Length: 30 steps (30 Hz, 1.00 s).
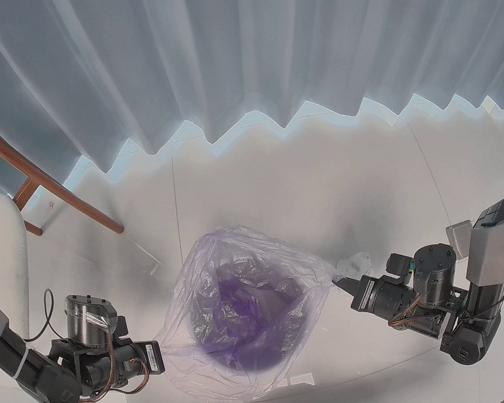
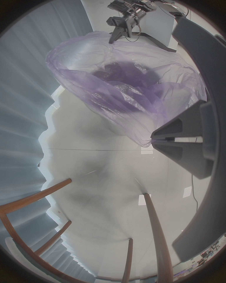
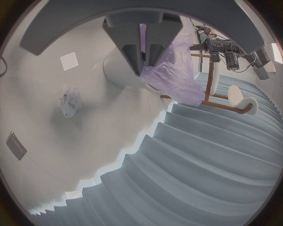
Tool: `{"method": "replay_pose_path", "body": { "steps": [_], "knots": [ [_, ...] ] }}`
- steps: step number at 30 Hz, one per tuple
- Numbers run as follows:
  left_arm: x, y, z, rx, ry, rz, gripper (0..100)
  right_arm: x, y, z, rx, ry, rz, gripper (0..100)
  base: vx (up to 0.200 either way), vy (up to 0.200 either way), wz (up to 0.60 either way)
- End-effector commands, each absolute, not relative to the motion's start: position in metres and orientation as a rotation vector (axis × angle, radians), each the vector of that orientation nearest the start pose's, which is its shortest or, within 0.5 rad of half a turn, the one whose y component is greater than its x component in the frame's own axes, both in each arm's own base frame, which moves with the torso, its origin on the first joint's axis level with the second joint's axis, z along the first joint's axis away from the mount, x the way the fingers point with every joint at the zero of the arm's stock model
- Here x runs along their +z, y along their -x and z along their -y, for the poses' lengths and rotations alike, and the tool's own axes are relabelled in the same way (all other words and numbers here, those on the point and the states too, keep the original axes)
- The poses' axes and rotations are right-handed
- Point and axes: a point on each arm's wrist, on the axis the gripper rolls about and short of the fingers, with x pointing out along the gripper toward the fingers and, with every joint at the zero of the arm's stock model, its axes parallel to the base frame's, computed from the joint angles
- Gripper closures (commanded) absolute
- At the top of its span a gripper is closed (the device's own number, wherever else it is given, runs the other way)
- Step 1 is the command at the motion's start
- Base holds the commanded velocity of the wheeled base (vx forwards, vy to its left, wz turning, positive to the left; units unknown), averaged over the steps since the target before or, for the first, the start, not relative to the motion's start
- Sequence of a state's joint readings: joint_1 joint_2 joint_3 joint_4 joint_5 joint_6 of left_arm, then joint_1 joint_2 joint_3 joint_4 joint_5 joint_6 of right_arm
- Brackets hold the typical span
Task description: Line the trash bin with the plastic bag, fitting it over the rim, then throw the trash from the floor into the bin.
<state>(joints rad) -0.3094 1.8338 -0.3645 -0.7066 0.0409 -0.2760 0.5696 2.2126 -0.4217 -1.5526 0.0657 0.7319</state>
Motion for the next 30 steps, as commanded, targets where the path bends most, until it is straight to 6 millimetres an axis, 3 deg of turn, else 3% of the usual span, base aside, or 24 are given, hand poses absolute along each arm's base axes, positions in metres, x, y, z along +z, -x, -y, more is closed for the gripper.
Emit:
{"method": "replay_pose_path", "body": {
  "steps": [1, 10, 24, 30],
  "knots": [
    [0.043, -0.233, 0.076, -0.144, 0.113, -0.815, 100, 0.020, -0.263, -0.173, 0.511, -0.635, -0.479, 100, 0.000, 0.000, 0.00],
    [0.027, -0.234, 0.077, -0.094, 0.077, -0.847, 100, 0.003, -0.256, -0.177, 0.507, -0.618, -0.552, 100, 0.000, 0.000, 0.00],
    [-0.014, -0.237, 0.076, -0.060, 0.002, -0.848, 100, -0.013, -0.260, -0.175, 0.478, -0.601, -0.584, 100, 0.000, 0.000, 0.00],
    [-0.011, -0.235, 0.068, -0.052, 0.013, -0.774, 100, -0.009, -0.263, -0.169, 0.468, -0.611, -0.570, 100, 0.000, 0.000, 0.00]
  ]
}}
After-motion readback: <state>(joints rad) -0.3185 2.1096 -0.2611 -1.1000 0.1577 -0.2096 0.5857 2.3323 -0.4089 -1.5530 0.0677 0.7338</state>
